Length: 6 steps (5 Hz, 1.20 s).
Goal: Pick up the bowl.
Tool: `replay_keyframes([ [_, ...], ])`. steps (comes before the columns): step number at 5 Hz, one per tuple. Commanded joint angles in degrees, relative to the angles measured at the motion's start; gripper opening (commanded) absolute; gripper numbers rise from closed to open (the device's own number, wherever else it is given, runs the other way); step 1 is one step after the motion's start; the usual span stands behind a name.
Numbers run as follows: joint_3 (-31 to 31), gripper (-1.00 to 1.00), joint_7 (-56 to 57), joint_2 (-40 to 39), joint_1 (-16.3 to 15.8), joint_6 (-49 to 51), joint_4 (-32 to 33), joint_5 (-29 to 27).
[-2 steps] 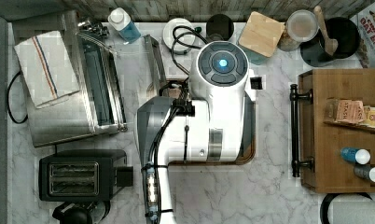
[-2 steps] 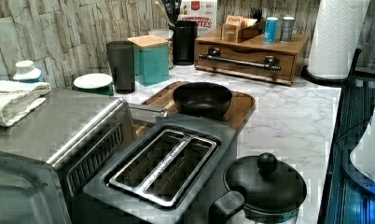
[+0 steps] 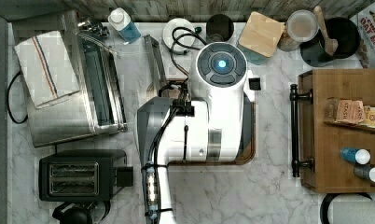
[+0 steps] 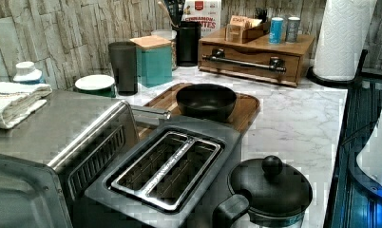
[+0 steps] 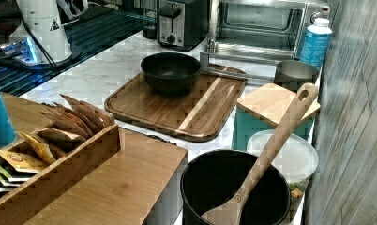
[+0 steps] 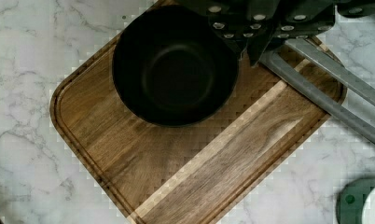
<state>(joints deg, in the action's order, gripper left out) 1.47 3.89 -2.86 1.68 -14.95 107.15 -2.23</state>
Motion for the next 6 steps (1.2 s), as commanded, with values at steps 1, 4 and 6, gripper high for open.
replay_keyframes([
  [1,-2.72,-1.00,4.46,8.52,2.92,-8.48,14.82,-6.38],
  [4,-5.85,-0.11,-0.58,20.36,4.79,-13.23,26.99,-3.69],
  [6,-8.04,1.00,6.87,17.89,3.85,-15.81,30.57,-6.08],
])
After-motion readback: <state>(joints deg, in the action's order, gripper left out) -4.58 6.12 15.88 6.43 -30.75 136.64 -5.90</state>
